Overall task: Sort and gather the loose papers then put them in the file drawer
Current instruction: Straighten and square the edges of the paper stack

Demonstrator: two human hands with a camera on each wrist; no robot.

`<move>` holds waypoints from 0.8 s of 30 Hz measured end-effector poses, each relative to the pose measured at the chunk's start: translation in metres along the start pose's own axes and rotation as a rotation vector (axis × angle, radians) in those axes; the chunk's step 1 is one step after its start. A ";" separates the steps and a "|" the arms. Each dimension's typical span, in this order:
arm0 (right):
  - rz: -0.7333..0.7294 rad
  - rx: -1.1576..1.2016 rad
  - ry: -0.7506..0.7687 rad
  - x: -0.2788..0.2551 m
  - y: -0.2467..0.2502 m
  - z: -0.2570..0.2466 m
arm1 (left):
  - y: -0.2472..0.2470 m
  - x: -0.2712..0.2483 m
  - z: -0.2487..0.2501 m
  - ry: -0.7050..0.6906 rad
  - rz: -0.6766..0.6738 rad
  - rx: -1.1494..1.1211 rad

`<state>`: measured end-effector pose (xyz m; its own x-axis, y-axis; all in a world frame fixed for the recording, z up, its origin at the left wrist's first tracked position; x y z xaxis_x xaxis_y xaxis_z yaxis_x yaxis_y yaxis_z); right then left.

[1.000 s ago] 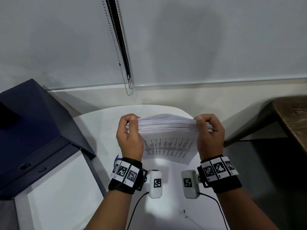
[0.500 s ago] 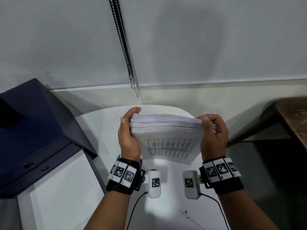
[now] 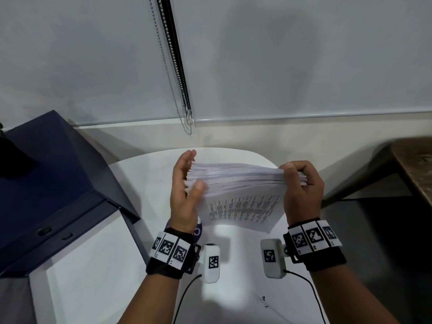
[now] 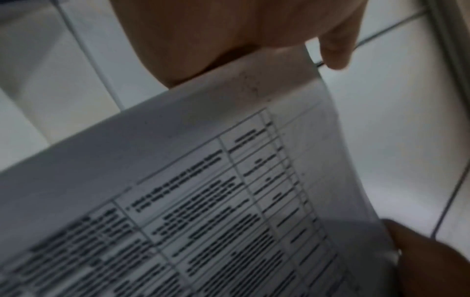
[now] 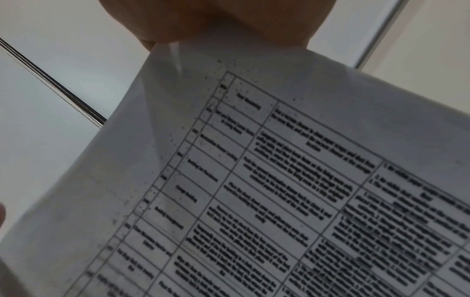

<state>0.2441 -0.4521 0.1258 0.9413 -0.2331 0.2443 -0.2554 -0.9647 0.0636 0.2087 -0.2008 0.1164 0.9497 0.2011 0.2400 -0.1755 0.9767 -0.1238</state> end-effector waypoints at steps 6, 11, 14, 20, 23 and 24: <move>0.008 0.004 0.002 0.000 -0.001 0.000 | -0.001 -0.003 -0.005 -0.030 0.032 0.117; 0.072 -0.031 -0.001 -0.001 -0.001 -0.002 | -0.002 -0.002 0.002 -0.016 0.365 0.207; 0.132 -0.095 0.003 0.000 -0.001 -0.007 | 0.001 0.002 0.011 0.020 0.539 0.244; 0.191 -0.111 -0.026 0.004 0.002 -0.002 | 0.003 0.000 0.011 0.073 0.584 0.233; 0.231 -0.124 -0.076 0.003 0.007 0.005 | 0.002 0.002 -0.002 0.022 0.355 0.073; 0.240 -0.119 -0.083 0.005 0.010 0.007 | 0.003 0.002 -0.010 0.009 0.213 0.011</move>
<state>0.2478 -0.4643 0.1211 0.8644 -0.4672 0.1859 -0.4927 -0.8607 0.1282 0.2128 -0.1979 0.1070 0.8932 0.4025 0.2006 -0.3754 0.9129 -0.1604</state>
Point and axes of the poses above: each hand's wrist, its own x-axis towards the middle knuckle, its own y-axis out of the back of the hand, z = x × y, the point moved 6 cm from there along x, towards the middle knuckle, and after that the axes turned 8 degrees about -z, right-handed, at the moved point
